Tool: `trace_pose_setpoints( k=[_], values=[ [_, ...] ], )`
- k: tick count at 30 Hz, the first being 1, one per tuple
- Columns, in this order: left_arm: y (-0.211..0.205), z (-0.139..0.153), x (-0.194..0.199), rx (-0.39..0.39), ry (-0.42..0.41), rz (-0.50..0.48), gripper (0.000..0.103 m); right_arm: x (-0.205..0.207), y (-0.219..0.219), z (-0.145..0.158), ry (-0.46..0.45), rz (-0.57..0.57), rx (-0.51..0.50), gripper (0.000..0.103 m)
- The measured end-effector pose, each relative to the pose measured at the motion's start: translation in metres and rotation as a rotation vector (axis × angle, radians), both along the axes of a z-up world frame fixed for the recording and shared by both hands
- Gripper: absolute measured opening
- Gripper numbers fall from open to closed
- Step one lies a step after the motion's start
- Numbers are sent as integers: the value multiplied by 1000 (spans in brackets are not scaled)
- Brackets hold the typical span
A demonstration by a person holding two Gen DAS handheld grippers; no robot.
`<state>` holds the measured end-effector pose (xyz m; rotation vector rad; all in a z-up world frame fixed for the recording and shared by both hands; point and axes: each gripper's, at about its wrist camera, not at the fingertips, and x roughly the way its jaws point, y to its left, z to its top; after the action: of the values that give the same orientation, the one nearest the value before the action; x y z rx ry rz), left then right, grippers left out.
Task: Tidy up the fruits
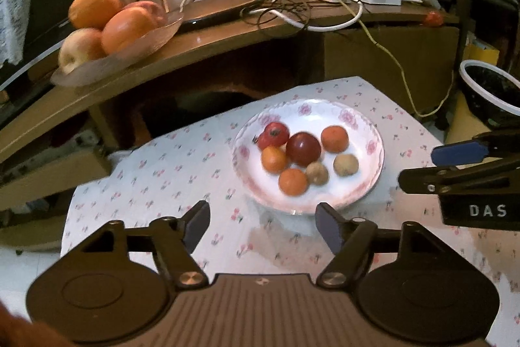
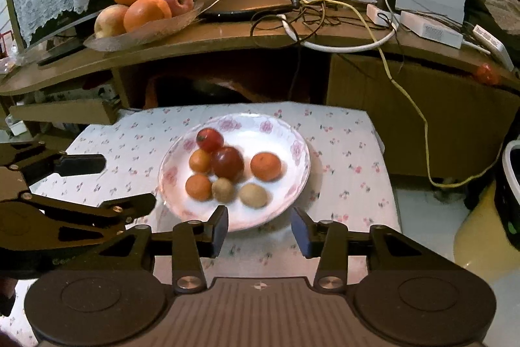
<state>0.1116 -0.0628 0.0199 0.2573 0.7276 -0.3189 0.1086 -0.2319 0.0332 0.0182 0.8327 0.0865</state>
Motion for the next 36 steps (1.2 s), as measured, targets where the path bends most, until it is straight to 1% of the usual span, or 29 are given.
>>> trace_pose_setpoints(
  k=[3,6,9,14,17,24,30,36],
  values=[
    [11,-2,-10,-16,11,35,85,-10,2,-2,16,2,3,44],
    [18,-2,-20,-28,17,69,88,-19,4,-2,26,2,3,45],
    [21,-5,-31,-11,11,83,92,-29,7,-1,29,1,17,45],
    [21,-9,-47,41,4,100,99,-48,15,-3,37,13,22,45],
    [20,-11,-57,49,8,100,101,-59,20,-6,47,17,24,45],
    [21,-11,-75,3,37,102,102,-83,29,-9,62,17,32,45],
    [22,-9,-88,-14,35,108,103,-96,31,-9,63,6,40,46],
    [22,-9,-98,6,37,118,103,-107,34,-7,62,-2,49,46]
  ],
)
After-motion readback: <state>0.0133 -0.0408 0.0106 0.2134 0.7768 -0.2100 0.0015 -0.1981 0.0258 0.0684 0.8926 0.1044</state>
